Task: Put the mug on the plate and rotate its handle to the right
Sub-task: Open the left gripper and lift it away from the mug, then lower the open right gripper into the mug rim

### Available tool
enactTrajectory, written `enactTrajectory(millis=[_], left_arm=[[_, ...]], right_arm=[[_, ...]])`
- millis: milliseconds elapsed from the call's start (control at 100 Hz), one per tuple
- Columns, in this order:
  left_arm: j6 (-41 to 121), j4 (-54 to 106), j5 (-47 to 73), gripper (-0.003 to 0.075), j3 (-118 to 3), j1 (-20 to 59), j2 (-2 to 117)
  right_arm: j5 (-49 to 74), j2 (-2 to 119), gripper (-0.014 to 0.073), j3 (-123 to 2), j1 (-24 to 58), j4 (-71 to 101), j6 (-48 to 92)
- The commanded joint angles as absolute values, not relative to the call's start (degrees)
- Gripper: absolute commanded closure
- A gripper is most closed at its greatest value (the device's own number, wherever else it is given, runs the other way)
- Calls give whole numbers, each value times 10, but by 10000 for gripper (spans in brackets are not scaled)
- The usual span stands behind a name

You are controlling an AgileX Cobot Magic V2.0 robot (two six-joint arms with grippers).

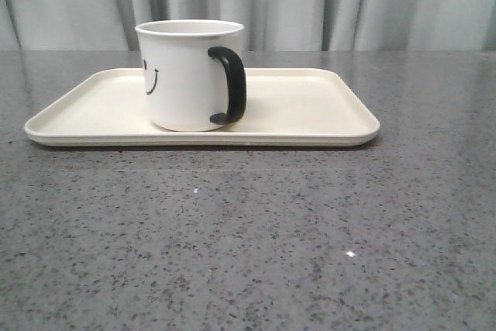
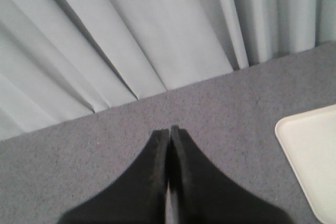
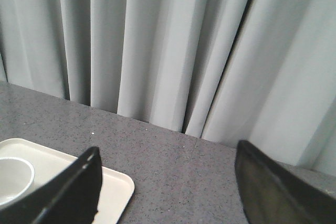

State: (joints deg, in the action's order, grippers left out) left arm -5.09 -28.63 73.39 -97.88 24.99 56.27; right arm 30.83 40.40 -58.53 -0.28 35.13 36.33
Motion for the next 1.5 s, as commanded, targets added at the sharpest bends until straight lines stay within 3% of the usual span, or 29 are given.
enactTrajectory(millis=[0,360,640,1130,1490], left_arm=[[-74,-311,720,740,-934,254,540],[-140,-333,657,740,-708,254,452],[-198,-336,629,740,-630,254,423],[-234,-339,613,740,-598,254,398],[-237,-339,613,740,-598,254,398]], right_arm=[[274,408,66,-606,-7,359,366],[295,408,66,-606,-7,359,366],[293,426,66,-631,-7,358,366],[427,609,66,-919,-2,405,366],[506,784,66,-1100,108,433,366]])
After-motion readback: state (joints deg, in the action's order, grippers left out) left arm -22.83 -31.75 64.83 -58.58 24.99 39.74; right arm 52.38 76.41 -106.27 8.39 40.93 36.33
